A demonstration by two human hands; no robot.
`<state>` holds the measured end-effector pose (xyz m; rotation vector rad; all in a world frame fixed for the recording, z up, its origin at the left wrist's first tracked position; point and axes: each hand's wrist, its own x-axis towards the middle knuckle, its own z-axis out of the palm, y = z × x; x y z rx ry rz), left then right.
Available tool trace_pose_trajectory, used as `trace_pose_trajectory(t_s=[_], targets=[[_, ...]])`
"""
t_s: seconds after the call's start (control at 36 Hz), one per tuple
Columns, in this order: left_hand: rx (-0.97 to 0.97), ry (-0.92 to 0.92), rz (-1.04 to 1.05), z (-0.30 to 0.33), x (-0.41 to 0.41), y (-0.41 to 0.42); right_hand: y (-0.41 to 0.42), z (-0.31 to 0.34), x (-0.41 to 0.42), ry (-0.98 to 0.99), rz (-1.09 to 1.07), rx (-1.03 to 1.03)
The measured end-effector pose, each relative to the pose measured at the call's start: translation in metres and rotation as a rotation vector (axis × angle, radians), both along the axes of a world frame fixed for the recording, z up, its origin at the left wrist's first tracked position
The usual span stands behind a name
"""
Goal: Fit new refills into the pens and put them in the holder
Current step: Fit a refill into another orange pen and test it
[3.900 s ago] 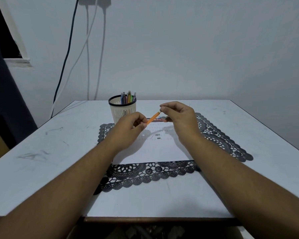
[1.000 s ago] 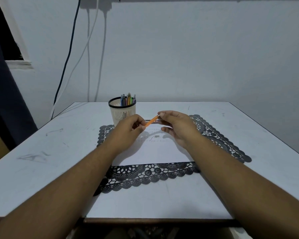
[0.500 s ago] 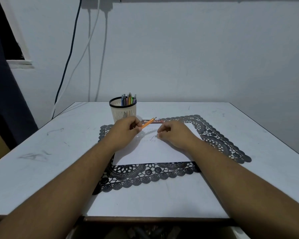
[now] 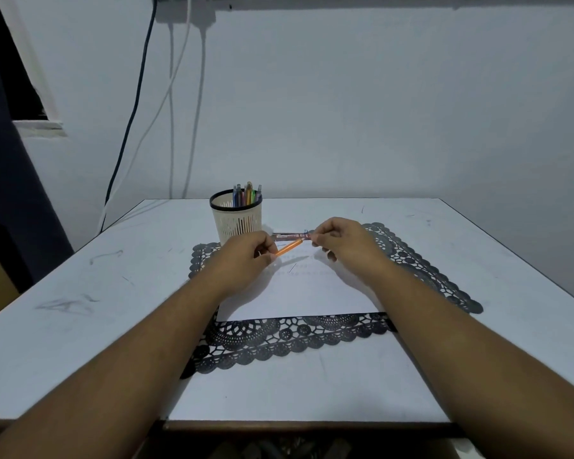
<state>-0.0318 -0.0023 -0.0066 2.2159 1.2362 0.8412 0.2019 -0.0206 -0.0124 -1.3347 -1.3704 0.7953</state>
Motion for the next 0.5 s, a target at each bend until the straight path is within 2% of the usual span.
trace_pose_trajectory(t_s=[0.39, 0.5], targets=[[0.063, -0.019, -0.043, 0.0022, 0.0015, -0.0010, -0.0052, 0.0061, -0.0032, 0.046, 0.047, 0.031], [0.083, 0.005, -0.048, 0.0005, 0.0020, 0.0013, -0.0065, 0.0065, -0.0029, -0.009, 0.046, 0.035]])
